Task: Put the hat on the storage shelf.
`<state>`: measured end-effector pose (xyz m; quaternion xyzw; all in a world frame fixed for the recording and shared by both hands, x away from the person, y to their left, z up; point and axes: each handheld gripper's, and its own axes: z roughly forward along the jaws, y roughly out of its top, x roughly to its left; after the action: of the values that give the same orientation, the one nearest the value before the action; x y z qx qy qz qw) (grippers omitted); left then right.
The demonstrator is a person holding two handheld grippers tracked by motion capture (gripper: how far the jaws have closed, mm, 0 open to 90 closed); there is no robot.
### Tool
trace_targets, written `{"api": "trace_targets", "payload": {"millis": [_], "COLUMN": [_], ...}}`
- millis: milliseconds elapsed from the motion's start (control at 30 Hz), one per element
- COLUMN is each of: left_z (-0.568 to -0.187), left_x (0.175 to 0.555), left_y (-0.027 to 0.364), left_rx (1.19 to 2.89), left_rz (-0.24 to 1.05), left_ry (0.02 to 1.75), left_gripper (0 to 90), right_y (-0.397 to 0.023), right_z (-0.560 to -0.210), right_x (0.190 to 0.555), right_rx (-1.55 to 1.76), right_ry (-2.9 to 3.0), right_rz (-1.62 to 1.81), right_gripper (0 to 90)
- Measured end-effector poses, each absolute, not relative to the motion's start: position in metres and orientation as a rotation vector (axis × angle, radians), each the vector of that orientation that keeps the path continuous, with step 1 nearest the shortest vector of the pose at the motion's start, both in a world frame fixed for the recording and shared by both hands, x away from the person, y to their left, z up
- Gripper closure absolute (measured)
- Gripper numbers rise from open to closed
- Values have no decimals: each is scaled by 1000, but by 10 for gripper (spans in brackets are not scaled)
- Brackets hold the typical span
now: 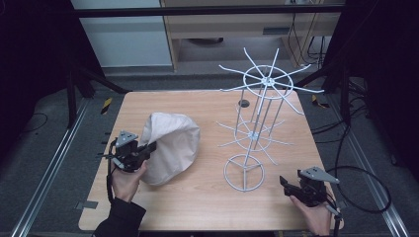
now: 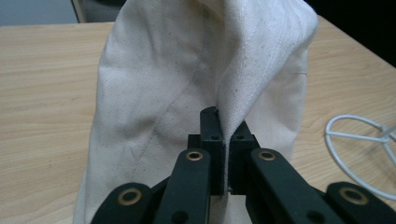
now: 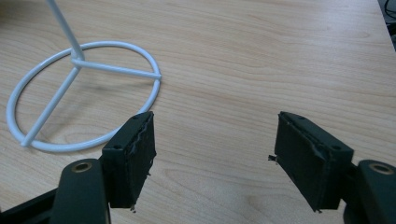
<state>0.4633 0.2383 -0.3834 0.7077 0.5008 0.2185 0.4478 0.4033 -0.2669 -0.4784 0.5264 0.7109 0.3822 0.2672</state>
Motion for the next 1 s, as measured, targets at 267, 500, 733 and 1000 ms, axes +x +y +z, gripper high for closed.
{"api": "trace_targets", "payload": {"millis": [267,500,733,1000], "left_z": [-371,-356,-343,-328], "left_x": [456,447,438,425], "left_y": [243,253,258,263], "left_rx": [1690,1616,1557,1494], "left_rz": [541,563,578,589], "left_ry": [1200,1164,1130,1082], "left_gripper": [884,884,884,883], "right_y": [-267,-268,-268,-267], "right_z": [-479,-478,-479,-479], "right_x": [403,402,402,401], "right_rx": [1411,1402,1403,1403], "right_ry": [1912,1891,1886,1881], "right_rz": [1039,1054,1059,1058], "right_gripper": [290,285,282,279]}}
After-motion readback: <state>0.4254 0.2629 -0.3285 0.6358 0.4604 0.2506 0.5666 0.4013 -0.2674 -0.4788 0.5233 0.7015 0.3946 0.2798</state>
